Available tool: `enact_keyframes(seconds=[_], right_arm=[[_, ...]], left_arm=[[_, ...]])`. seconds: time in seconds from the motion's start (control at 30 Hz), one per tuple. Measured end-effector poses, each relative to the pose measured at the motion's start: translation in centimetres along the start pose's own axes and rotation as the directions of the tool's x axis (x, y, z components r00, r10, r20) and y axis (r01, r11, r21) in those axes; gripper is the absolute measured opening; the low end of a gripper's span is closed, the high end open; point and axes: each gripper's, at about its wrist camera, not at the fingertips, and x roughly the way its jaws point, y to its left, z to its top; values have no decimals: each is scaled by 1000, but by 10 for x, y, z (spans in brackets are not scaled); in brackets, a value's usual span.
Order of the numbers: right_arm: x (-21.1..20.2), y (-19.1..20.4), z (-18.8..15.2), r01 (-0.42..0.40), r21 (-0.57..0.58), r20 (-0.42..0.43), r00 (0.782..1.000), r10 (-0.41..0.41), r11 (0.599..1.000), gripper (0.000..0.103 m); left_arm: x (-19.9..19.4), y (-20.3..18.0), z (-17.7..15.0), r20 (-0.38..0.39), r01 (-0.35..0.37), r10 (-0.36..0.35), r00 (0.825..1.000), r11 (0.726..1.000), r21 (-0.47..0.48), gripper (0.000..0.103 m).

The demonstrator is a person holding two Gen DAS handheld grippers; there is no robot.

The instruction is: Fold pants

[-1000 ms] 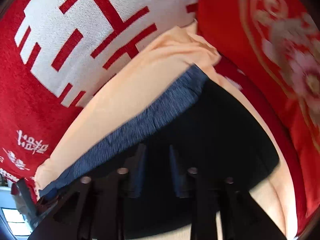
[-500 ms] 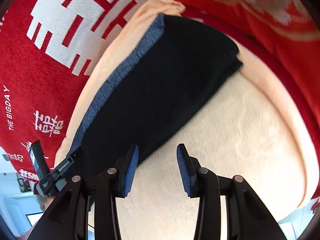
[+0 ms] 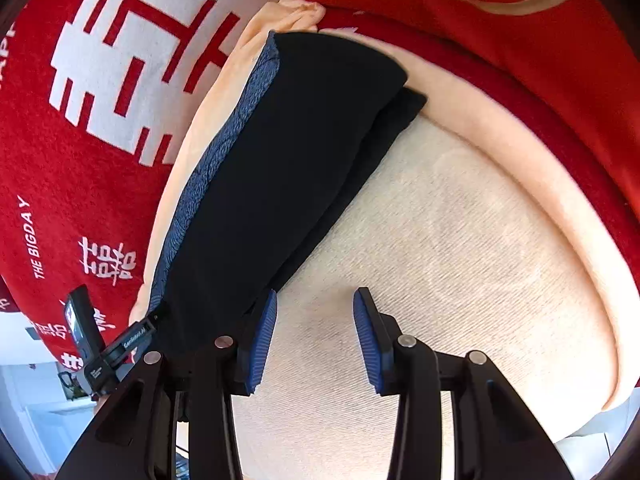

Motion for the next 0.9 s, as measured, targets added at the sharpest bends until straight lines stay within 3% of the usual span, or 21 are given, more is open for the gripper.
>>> enact_keyframes(seconds=[0.23,0.27,0.3,0.33,0.43,0.53,0.63,0.73,0.9], right_arm=[[-10,-11,44,-9,75,133,991,-1,997,42],[-11,-13,51,-23,88,151,988,10,996,36],[-13,-12,57,-25,89,161,987,11,996,7],[-14,-11,59,-27,83,166,986,13,996,6],[-17,3,60,30,-11,169,985,-28,999,6],[-8,-7,58,76,-3,138,988,-75,997,9],[-11,-29,54,-54,102,126,991,41,993,19],[-14,-38,38,-114,127,91,991,103,985,36],[-7,-42,21,-144,146,70,988,135,979,36]], left_arm=[[-35,-67,-4,24,117,-119,993,991,71,103],[-39,-76,-4,23,129,-131,991,989,78,103],[-42,-85,-4,21,143,-145,989,986,82,103],[-44,-95,-5,19,158,-160,987,984,85,103],[-44,-114,-9,11,166,-168,986,981,104,103],[-40,-127,-16,-10,163,-163,987,982,97,103],[-43,-128,-17,-21,192,-191,981,979,67,103],[-47,-133,-20,-24,201,-200,979,977,64,103],[-51,-141,-23,-26,198,-196,980,978,66,103]])
